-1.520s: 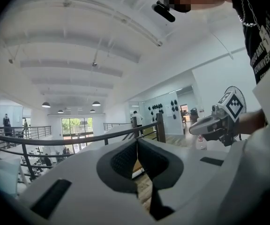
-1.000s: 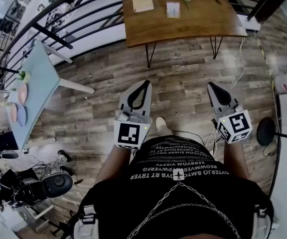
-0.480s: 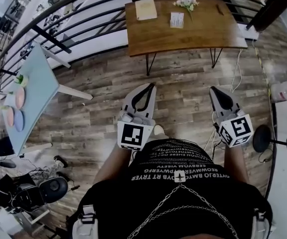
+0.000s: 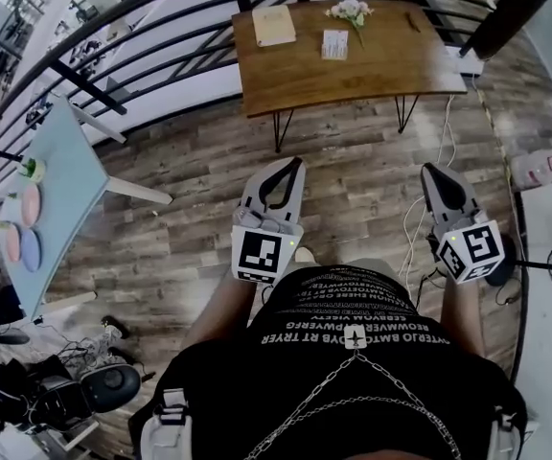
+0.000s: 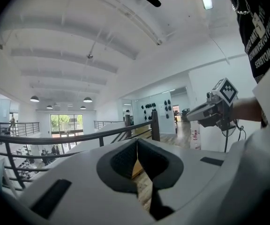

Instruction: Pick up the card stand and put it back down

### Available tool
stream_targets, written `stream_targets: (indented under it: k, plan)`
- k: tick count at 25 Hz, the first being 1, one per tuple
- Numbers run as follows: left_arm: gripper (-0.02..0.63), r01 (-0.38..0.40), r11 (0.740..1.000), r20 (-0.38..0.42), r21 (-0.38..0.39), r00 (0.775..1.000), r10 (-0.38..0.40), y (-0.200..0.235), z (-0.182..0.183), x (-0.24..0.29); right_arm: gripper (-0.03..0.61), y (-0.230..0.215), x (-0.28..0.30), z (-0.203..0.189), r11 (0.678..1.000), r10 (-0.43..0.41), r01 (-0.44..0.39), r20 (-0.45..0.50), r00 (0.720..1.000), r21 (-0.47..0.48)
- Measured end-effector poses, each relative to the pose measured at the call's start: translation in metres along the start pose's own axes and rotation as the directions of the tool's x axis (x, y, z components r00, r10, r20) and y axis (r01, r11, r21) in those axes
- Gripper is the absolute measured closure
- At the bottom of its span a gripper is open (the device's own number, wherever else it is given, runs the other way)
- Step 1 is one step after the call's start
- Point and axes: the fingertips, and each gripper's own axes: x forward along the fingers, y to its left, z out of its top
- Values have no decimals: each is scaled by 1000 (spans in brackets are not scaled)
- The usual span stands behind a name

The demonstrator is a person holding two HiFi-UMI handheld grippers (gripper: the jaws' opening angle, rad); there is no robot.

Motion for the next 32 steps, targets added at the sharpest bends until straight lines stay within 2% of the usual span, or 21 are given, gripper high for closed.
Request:
stream_targets:
  k: [6, 11, 17, 32]
  plan:
    - [584, 34, 999, 2, -26, 999, -34, -9, -7, 4, 563, 3, -14, -8, 1000, -24, 24, -30, 999, 5]
    - [584, 58, 998, -28, -13, 998, -58, -18, -14, 10, 563, -1, -17, -17, 999, -26, 27, -39, 999, 29]
    - [584, 37, 999, -61, 3, 997, -36, -12, -15, 25, 563, -14, -4, -22, 999, -1, 2, -33, 999, 54]
    - [584, 21, 998, -163, 53, 987, -12, -8, -20, 114, 563, -90, 67, -26, 990, 85, -83, -16, 996, 110]
